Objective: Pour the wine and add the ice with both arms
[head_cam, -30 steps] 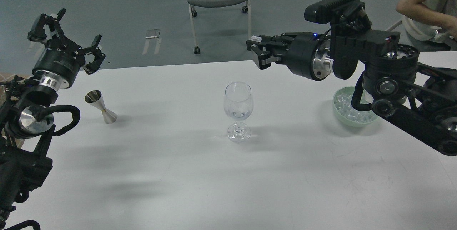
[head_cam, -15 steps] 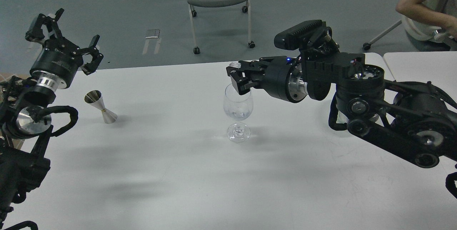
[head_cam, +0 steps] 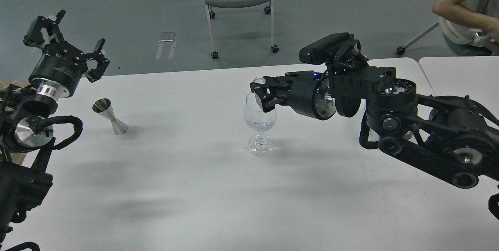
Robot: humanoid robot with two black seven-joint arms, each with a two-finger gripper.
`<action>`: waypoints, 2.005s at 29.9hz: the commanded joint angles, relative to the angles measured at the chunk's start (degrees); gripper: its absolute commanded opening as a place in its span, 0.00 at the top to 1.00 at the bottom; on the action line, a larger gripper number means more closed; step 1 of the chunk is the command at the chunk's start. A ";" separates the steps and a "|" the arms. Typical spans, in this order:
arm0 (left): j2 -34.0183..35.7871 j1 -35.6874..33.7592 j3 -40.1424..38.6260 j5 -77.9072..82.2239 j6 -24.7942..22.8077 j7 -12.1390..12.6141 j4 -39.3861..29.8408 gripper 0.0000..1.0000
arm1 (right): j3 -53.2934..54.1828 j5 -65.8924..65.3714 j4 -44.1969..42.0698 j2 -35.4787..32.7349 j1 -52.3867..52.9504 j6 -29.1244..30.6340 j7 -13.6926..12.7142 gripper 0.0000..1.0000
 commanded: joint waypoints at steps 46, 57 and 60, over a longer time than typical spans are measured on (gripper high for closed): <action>-0.81 0.00 0.18 0.09 -0.41 -0.17 -0.18 0.02 | 37.49 6.92 -10.53 11.48 0.00 0.00 0.17 0.00; -0.55 -1.93 0.52 0.97 -0.41 0.09 0.08 0.02 | 56.23 32.39 -29.42 15.98 2.72 -0.48 0.43 0.00; -0.72 -1.93 0.44 0.62 -0.41 0.00 0.17 0.02 | 58.52 42.14 -37.75 15.89 4.74 -2.50 0.70 0.00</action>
